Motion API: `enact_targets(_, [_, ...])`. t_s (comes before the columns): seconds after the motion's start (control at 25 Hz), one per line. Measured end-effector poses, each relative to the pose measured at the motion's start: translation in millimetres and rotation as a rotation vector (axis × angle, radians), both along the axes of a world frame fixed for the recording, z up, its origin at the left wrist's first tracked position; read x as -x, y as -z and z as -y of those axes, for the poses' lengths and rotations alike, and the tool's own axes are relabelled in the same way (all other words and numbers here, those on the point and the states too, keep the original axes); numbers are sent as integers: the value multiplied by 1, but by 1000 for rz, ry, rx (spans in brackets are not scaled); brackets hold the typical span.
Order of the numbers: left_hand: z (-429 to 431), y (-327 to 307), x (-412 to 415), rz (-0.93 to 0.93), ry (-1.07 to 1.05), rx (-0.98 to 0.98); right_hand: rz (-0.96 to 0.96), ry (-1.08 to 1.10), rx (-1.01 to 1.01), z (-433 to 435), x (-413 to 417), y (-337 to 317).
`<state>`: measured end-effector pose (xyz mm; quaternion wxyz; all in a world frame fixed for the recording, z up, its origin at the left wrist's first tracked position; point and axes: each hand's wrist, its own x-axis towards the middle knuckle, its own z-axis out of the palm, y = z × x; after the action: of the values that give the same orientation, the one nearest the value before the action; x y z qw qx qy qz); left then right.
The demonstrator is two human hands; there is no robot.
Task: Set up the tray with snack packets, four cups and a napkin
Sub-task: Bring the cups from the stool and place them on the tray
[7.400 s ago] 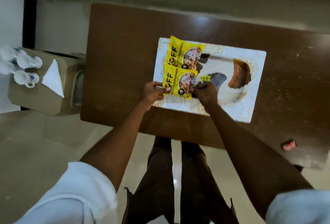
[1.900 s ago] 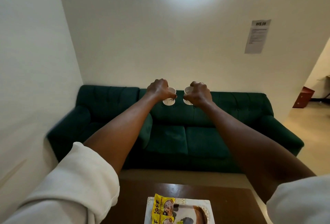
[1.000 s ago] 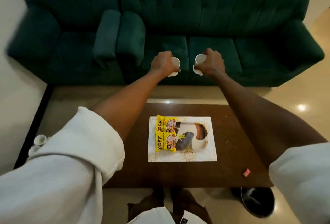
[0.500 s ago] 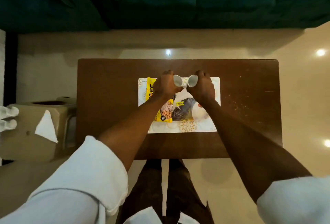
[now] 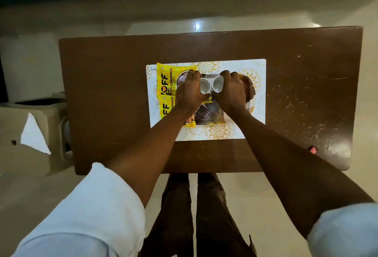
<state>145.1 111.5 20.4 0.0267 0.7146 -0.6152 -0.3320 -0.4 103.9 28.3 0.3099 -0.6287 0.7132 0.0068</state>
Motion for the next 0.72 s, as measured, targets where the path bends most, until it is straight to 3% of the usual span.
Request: enact_targets(0.72, [1, 10, -1, -57, -42, 15, 27, -11, 24, 1, 1, 10])
